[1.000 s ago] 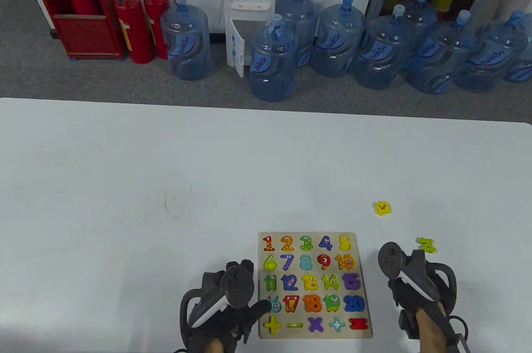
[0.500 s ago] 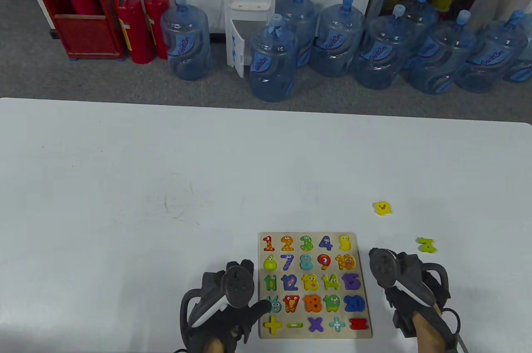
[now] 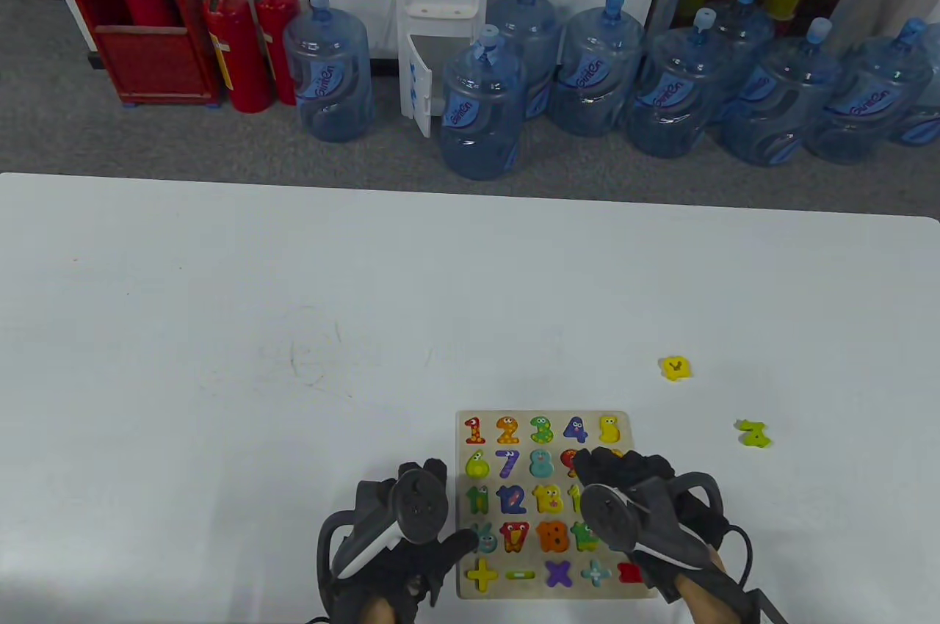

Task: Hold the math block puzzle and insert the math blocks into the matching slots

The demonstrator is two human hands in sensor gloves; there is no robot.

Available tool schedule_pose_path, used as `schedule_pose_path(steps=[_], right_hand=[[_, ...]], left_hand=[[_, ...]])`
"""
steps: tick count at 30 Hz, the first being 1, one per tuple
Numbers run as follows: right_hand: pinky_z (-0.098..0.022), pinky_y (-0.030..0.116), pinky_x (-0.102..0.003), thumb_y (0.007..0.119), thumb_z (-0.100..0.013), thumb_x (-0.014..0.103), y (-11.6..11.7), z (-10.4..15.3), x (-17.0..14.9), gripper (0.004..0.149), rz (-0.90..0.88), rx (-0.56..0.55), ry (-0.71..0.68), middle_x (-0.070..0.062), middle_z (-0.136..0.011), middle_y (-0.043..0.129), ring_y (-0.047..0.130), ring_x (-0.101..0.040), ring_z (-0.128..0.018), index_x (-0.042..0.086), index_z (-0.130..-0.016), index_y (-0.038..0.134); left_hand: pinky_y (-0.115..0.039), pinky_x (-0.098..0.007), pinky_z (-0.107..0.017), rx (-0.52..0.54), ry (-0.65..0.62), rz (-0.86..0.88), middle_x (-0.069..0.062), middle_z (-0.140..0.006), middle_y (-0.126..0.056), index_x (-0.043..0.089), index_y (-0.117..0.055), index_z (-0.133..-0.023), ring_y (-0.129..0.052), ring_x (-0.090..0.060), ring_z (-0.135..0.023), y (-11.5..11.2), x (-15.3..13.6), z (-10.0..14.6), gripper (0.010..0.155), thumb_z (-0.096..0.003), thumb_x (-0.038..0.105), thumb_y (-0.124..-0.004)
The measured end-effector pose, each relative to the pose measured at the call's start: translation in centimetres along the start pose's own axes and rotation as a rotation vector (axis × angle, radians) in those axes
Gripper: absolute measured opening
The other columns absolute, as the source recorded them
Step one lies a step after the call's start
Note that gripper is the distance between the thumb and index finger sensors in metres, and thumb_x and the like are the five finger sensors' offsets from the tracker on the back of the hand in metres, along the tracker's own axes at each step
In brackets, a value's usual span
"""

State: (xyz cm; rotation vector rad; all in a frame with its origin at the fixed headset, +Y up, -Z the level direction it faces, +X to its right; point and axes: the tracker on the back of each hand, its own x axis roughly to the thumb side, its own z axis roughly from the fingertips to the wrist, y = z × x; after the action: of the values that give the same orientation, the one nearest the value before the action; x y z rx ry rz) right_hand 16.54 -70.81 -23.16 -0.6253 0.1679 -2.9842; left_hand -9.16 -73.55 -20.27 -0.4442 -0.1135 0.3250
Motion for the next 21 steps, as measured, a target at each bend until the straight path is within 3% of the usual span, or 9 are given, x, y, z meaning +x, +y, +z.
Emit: schedule_pose_path(steps=[11, 21], right_hand=[[-0.058, 0.075, -0.043, 0.084, -0.024, 0.029, -0.1, -2.8, 5.1, 0.065, -0.022, 0.065, -0.081, 0.000, -0.090, 0.078, 0.091, -0.018, -0.066, 0.027, -0.088, 0.072], [-0.059, 0.074, -0.044, 0.083, -0.026, 0.031, 2.1, -4.3, 8.3, 0.064, 0.015, 0.143, -0.104, -0.001, -0.091, 0.076, 0.090, -0.019, -0.067, 0.027, -0.088, 0.071]], left_hand=[[-0.047, -0.072, -0.071, 0.005, 0.008, 0.007, -0.010, -0.113, -0.024, 0.025, -0.023, -0.108, -0.039, -0.047, -0.107, 0.0, -0.2, 0.0, 0.091, -0.0370, 0.065, -0.063], [-0.048, -0.072, -0.071, 0.003, 0.013, 0.009, -0.010, -0.113, -0.024, 0.025, -0.023, -0.108, -0.039, -0.047, -0.107, 0.0, -0.3, 0.1, 0.091, -0.0369, 0.065, -0.063]])
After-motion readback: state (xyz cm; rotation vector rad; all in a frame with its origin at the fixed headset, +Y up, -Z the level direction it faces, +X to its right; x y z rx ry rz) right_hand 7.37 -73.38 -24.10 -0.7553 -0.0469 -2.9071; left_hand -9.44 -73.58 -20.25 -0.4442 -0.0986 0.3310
